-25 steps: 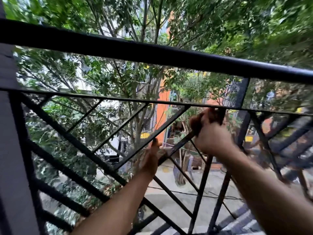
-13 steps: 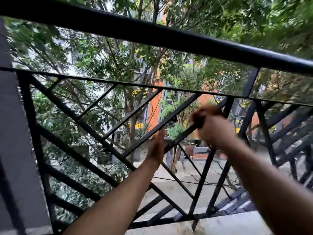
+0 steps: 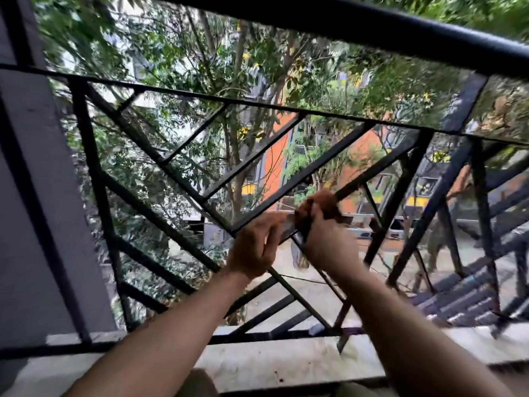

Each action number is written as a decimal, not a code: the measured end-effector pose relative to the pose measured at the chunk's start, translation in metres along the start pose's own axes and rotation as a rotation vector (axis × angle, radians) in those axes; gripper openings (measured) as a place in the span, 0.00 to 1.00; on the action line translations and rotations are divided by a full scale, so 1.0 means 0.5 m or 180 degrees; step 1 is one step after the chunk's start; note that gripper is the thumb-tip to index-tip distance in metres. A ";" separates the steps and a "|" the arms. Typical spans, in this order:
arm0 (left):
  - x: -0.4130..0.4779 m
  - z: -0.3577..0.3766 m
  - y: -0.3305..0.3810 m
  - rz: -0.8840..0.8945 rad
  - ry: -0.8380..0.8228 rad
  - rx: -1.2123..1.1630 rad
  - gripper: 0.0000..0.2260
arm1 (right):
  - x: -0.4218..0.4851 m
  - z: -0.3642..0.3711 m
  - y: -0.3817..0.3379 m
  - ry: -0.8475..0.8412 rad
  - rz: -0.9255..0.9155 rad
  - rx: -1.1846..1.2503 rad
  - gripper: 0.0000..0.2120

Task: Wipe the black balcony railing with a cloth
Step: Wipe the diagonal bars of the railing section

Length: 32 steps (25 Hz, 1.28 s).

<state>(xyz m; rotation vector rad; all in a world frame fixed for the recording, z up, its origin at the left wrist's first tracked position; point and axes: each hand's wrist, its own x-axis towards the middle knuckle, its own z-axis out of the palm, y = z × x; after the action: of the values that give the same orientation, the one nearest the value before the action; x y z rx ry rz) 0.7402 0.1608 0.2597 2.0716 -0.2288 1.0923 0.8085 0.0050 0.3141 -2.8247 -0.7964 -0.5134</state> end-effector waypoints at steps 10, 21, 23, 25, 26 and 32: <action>-0.029 -0.068 -0.009 -0.2008 0.2182 -0.0586 0.15 | 0.006 0.015 0.012 -0.0157 0.0106 0.0107 0.34; 0.004 -0.103 -0.060 -0.2763 0.0856 -0.1873 0.25 | -0.044 0.096 -0.263 -0.1762 0.1415 0.5929 0.05; 0.003 -0.103 -0.052 -0.2729 0.0866 -0.1630 0.26 | -0.039 0.138 -0.204 -0.1325 0.0317 0.3592 0.13; 0.002 -0.091 -0.041 -0.2712 0.0857 -0.1408 0.26 | -0.083 0.199 -0.150 -0.1132 -0.0352 0.1322 0.31; -0.004 -0.086 -0.042 -0.2665 0.0857 -0.1447 0.27 | -0.115 0.238 -0.137 -0.1048 -0.0666 0.0777 0.39; -0.004 -0.089 -0.042 -0.2682 0.0828 -0.1565 0.29 | -0.021 0.178 -0.175 -0.1296 0.0472 0.3005 0.08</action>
<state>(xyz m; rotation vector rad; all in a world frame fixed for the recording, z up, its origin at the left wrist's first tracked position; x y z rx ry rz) 0.7209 0.2060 0.2618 1.3388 0.4355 0.6656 0.7786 0.0956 0.2330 -2.0610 -0.6350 0.3961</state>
